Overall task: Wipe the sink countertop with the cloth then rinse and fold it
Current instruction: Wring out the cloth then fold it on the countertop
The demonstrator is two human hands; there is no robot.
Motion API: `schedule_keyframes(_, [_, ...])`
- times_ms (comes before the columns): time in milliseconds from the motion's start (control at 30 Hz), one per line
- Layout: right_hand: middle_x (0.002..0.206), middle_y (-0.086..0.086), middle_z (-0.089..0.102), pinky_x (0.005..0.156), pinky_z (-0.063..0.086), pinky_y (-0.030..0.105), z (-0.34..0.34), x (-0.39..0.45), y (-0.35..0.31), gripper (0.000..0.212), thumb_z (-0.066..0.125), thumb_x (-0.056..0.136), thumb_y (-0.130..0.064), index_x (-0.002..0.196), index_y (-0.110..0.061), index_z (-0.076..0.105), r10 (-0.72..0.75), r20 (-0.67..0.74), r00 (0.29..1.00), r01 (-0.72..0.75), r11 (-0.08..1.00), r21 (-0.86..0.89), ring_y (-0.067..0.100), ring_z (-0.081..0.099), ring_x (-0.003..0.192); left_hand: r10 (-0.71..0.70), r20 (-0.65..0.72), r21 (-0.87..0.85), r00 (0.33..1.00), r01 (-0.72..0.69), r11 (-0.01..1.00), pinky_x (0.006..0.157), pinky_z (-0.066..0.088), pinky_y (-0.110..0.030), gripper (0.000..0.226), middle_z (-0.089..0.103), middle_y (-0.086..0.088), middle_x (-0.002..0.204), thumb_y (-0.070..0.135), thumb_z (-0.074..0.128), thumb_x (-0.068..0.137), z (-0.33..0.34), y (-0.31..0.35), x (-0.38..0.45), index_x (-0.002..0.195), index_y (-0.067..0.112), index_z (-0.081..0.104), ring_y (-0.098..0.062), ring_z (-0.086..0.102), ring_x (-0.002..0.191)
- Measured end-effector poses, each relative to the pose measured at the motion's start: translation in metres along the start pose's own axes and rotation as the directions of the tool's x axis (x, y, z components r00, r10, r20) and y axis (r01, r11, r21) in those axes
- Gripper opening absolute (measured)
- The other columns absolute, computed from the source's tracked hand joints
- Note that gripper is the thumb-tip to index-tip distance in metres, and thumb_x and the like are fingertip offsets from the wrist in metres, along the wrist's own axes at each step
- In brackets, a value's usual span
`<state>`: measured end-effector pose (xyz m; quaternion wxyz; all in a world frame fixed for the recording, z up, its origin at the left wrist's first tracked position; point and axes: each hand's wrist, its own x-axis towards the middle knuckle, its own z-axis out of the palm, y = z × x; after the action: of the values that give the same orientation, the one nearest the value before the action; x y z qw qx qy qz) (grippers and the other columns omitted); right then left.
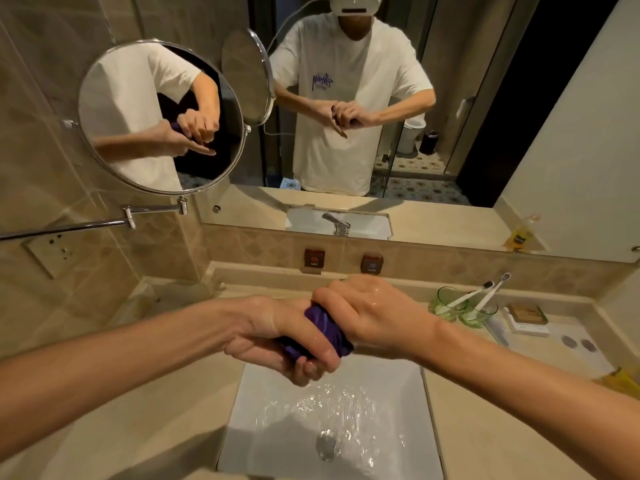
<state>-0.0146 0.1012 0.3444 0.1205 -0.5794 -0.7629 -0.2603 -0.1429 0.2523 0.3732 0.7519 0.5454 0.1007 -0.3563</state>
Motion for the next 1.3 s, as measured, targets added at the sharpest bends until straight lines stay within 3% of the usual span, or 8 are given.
schedule_keyframes(233, [0.062,0.008,0.062,0.040,0.030,0.026,0.026,0.013,-0.005,0.057,0.092,0.049,-0.026,0.087,-0.005,0.055,0.193,0.305,0.933,-0.205,0.979,0.008,0.030,0.054,0.042,0.055,-0.364,0.337,0.930,0.076,0.938,0.049,0.045,-0.022,0.017,0.061,-0.003,0.064,-0.009,0.069,0.089,-0.009,-0.006,0.014,0.094,0.006,0.064,-0.014,0.056,0.056])
schedule_keyframes(433, [0.087,0.010,0.071,0.053,0.036,0.035,0.037,0.034,0.002,0.020,0.062,0.091,-0.023,0.101,-0.006,0.060,0.238,0.519,0.821,-0.177,0.970,-0.166,0.036,0.067,0.072,0.216,-0.583,0.429,0.783,0.070,0.901,0.045,0.041,-0.023,0.014,0.055,-0.006,0.053,-0.007,0.065,0.084,-0.031,-0.027,0.046,0.076,0.004,0.061,-0.017,0.051,0.047])
schedule_keyframes(700, [0.104,0.007,0.071,0.063,0.041,0.036,0.065,0.032,0.003,0.018,0.058,0.094,-0.023,0.107,-0.013,0.064,0.304,0.712,0.632,-0.216,0.952,-0.215,0.033,0.069,0.092,0.269,-0.664,0.489,0.698,0.133,0.862,0.046,0.042,-0.025,0.014,0.056,0.003,0.043,0.003,0.069,0.081,-0.047,-0.051,0.080,0.073,0.010,0.059,-0.012,0.048,0.041])
schedule_keyframes(800, [0.103,0.006,0.073,0.061,0.039,0.035,0.062,0.027,0.010,0.020,0.057,0.094,-0.025,0.109,-0.013,0.060,0.304,0.657,0.690,-0.200,0.952,-0.231,0.033,0.070,0.088,0.243,-0.613,0.417,0.752,0.046,0.908,0.051,0.043,-0.029,0.016,0.057,0.000,0.050,0.001,0.072,0.083,-0.046,-0.045,0.077,0.085,0.010,0.060,-0.014,0.051,0.048])
schedule_keyframes(933, [0.091,0.002,0.071,0.066,0.032,0.035,0.044,0.020,0.017,0.018,0.061,0.092,-0.022,0.106,-0.014,0.055,0.272,0.501,0.822,-0.152,0.952,-0.266,0.029,0.068,0.075,0.119,-0.339,0.013,0.933,-0.122,0.992,0.063,0.052,-0.032,0.022,0.064,-0.006,0.075,0.006,0.081,0.086,-0.036,-0.023,0.051,0.100,0.009,0.064,-0.016,0.058,0.067])
schedule_keyframes(1033, [0.097,0.006,0.065,0.072,0.031,0.039,0.030,0.017,0.018,0.033,0.074,0.079,-0.021,0.109,-0.017,0.058,0.272,0.372,0.887,-0.173,0.945,-0.278,0.028,0.060,0.090,0.103,-0.351,-0.095,0.931,-0.145,0.985,0.059,0.059,-0.023,0.020,0.067,-0.007,0.077,-0.008,0.073,0.088,-0.021,-0.010,0.044,0.098,0.007,0.065,-0.014,0.063,0.063])
schedule_keyframes(1200, [0.150,0.015,0.040,0.101,0.042,0.049,-0.008,0.016,0.014,0.083,0.083,0.070,-0.016,0.143,-0.022,0.045,0.295,0.272,0.916,-0.250,0.950,-0.188,0.032,0.041,0.132,0.155,-0.294,-0.307,0.943,-0.246,0.919,0.037,0.032,-0.012,0.026,0.052,-0.009,0.069,-0.021,0.056,0.090,-0.002,-0.011,0.044,0.097,0.003,0.056,-0.009,0.048,0.051])
schedule_keyframes(1300, [0.156,0.012,0.033,0.111,0.040,0.046,-0.025,-0.004,0.009,0.083,0.077,0.081,-0.007,0.152,-0.016,0.035,0.226,0.090,0.970,-0.218,0.972,-0.092,0.030,0.037,0.141,0.270,-0.148,-0.381,0.951,-0.307,0.872,0.040,0.023,-0.014,0.024,0.042,-0.002,0.068,-0.014,0.061,0.081,0.003,-0.004,0.025,0.091,0.007,0.055,-0.005,0.041,0.051])
